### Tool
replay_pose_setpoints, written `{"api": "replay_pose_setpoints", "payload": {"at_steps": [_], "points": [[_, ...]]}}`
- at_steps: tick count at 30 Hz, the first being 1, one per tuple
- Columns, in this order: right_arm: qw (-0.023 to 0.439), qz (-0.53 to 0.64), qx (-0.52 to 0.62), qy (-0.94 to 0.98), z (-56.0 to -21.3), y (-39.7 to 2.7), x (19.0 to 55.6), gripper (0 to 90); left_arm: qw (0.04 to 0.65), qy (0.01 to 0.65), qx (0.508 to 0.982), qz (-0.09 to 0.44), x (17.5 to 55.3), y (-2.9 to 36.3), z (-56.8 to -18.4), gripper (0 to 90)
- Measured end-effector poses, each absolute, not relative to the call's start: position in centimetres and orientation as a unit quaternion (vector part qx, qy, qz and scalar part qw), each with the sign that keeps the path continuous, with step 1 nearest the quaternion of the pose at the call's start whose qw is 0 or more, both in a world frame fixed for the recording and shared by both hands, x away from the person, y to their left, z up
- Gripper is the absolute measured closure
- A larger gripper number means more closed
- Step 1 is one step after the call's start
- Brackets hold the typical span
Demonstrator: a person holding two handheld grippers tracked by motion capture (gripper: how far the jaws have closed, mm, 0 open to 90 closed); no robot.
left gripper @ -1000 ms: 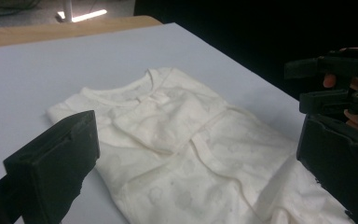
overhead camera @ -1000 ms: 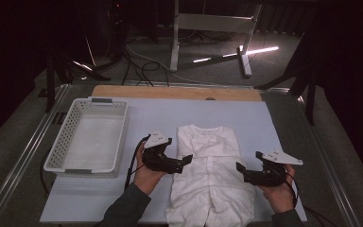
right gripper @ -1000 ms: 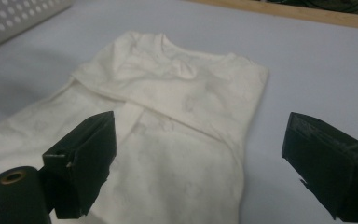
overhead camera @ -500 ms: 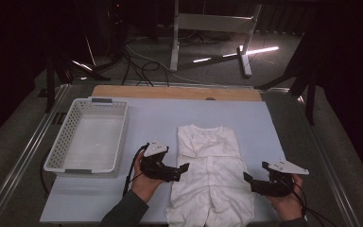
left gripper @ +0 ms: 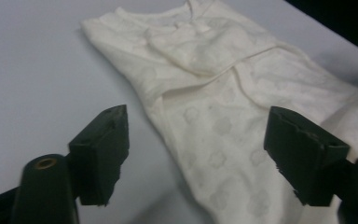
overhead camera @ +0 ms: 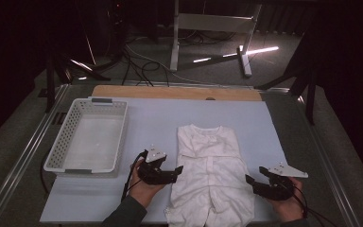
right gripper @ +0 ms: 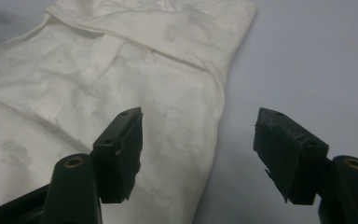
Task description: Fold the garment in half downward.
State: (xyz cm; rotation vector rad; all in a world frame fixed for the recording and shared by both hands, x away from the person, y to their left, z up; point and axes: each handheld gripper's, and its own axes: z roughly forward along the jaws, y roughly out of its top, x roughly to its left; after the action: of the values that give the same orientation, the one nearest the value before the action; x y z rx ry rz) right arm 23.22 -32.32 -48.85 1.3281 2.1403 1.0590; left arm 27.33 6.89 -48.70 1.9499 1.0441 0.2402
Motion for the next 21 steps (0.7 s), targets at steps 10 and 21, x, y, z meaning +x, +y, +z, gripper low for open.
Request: {"api": "replay_pose_setpoints", "payload": {"at_steps": [10,21], "points": [[0.203,0.372,0.474,0.772,-49.2,-32.3,23.4,39.2,0.42,0.426,0.797,0.079,26.8,5.9,-50.5,41.4],[0.191,0.353,0.473,0.784,-49.7,-32.1,23.5,48.7,0.382,0.431,0.814,0.083,26.2,5.2,-52.1,51.4]]}}
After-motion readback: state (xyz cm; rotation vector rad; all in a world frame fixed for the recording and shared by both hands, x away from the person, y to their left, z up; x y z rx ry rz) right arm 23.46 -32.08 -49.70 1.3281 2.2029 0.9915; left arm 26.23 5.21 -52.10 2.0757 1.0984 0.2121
